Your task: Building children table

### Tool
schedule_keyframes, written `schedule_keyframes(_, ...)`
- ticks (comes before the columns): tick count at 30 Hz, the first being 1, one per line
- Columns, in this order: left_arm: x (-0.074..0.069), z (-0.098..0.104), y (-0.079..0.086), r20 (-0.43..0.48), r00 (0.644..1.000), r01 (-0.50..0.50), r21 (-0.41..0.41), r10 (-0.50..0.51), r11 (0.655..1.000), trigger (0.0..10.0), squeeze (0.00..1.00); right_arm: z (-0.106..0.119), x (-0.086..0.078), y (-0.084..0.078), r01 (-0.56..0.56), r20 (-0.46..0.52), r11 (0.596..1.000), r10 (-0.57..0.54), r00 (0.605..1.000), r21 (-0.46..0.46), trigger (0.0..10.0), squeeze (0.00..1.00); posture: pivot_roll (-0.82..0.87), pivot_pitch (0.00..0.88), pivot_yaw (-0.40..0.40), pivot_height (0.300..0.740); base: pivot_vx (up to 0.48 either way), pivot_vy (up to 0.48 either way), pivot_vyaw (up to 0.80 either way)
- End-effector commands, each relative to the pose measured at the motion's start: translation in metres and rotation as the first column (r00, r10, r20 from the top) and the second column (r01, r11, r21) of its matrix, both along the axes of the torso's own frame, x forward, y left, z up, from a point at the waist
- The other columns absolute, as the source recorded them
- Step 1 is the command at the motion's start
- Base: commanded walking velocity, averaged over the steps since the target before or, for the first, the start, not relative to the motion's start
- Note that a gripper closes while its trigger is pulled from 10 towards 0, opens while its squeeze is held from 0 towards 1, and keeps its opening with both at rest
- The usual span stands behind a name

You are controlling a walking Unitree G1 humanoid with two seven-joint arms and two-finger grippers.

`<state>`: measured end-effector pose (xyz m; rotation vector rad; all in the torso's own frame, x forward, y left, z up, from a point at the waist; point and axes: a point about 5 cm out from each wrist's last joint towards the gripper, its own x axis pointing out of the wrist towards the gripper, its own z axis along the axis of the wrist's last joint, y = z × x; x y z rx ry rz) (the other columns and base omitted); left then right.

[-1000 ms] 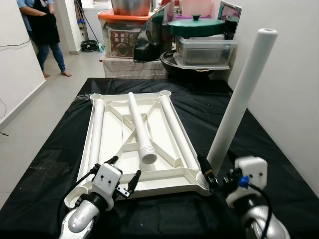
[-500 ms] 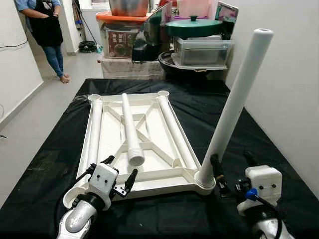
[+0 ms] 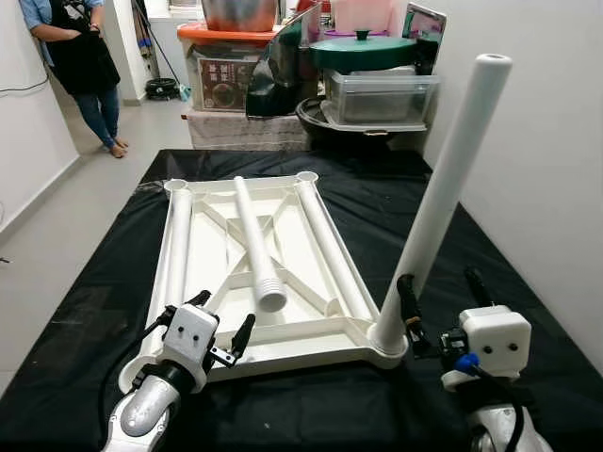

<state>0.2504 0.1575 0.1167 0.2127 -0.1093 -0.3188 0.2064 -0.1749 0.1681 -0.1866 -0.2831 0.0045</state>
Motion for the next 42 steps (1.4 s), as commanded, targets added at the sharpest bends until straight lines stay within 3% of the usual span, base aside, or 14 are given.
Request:
schedule_keyframes(1,-0.002,-0.003,0.005,-0.019,1.0,-0.019,0.0,0.019,1.0,10.0,0.0,-0.001,0.001,0.0,0.004,-0.001,1.0,-0.004,1.0,0.008,10.0,0.0,0.04,0.0,-0.065,0.74,0.0,0.48,0.0)
schedule_keyframes(13,-0.002,-0.004,0.002,-0.021,1.0,-0.009,0.0,0.009,1.0,10.0,0.0,0.002,0.002,-0.006,0.088,0.045,0.995,-0.086,0.995,-0.041,10.0,0.0,0.04,0.0,-0.06,0.74,0.0,0.48,0.0)
schedule_keyframes(14,-0.002,-0.004,0.001,-0.022,1.0,-0.002,0.015,0.003,1.0,10.0,0.0,-0.003,0.005,-0.018,0.214,0.021,0.968,-0.213,0.977,-0.131,10.0,0.0,0.04,0.0,-0.06,0.74,0.0,0.0,0.0)
schedule_keyframes(17,-0.002,-0.005,0.0,-0.025,1.0,0.001,0.016,0.0,1.0,10.0,0.0,-0.008,0.009,-0.033,0.333,-0.004,0.93,-0.338,0.941,-0.157,10.0,0.0,0.04,0.0,-0.062,0.74,0.0,0.0,0.0)
schedule_keyframes(20,-0.002,-0.006,-0.001,-0.026,1.0,0.002,0.014,-0.002,1.0,10.0,0.0,-0.006,0.01,-0.037,0.365,0.012,0.919,-0.368,0.93,-0.15,10.0,0.0,0.04,0.0,-0.062,0.74,0.0,0.0,0.0)
schedule_keyframes(21,-0.002,-0.006,-0.001,-0.026,1.0,0.002,0.013,-0.001,1.0,10.0,0.0,-0.002,0.011,-0.033,0.335,0.03,0.932,-0.334,0.942,-0.135,10.0,0.0,0.04,0.0,-0.063,0.74,0.0,0.0,0.0)
schedule_keyframes(24,-0.002,-0.006,0.0,-0.026,1.0,-0.001,0.013,0.001,1.0,10.0,0.0,-0.001,0.007,-0.002,0.048,0.043,0.994,-0.044,0.998,-0.095,10.0,0.0,0.04,0.0,-0.065,0.74,0.0,0.0,0.0)
schedule_keyframes(25,-0.002,-0.006,0.0,-0.026,1.0,-0.001,0.013,0.001,1.0,10.0,0.0,-0.001,0.007,-0.002,0.048,0.043,0.994,-0.044,0.998,-0.095,10.0,0.0,0.04,0.0,-0.065,0.74,0.0,0.0,0.0)
schedule_keyframes(26,-0.002,-0.007,0.0,-0.027,1.0,-0.002,0.014,0.002,1.0,10.0,0.0,-0.01,0.006,0.014,-0.131,-0.031,0.986,0.129,0.991,-0.101,10.0,0.0,0.04,0.0,-0.063,0.74,0.0,0.0,0.0)
schedule_keyframes(29,-0.001,-0.007,0.0,-0.028,1.0,0.0,0.015,0.0,1.0,10.0,0.0,-0.024,0.011,0.02,-0.237,-0.149,0.969,0.225,0.963,-0.068,10.0,0.0,0.04,0.0,-0.062,0.74,0.0,0.0,0.0)
schedule_keyframes(31,-0.001,-0.007,0.0,-0.028,1.0,0.0,0.015,0.0,1.0,10.0,0.0,-0.024,0.011,0.02,-0.237,-0.149,0.969,0.225,0.963,-0.068,10.0,0.0,0.04,0.0,-0.062,0.74,0.0,0.0,0.0)
schedule_keyframes(32,0.0,-0.007,-0.002,-0.026,1.0,0.002,0.015,-0.001,1.0,10.0,0.0,-0.034,0.022,0.019,-0.26,-0.25,0.965,0.249,0.936,-0.012,10.0,0.0,0.05,0.0,-0.066,0.74,0.0,0.0,0.0)
schedule_keyframes(40,0.001,-0.007,-0.001,-0.021,1.0,-0.002,0.017,0.002,1.0,10.0,0.0,-0.035,0.055,0.011,-0.181,-0.29,0.982,0.188,0.939,0.049,10.0,0.0,0.06,0.0,-0.068,0.74,0.0,0.0,0.0)
schedule_keyframes(42,0.002,-0.006,-0.003,-0.018,1.0,0.002,0.017,-0.002,1.0,10.0,0.0,-0.03,0.078,0.011,-0.167,-0.289,0.983,0.182,0.94,0.076,10.0,0.0,0.07,0.0,-0.067,0.74,0.0,0.0,0.0)
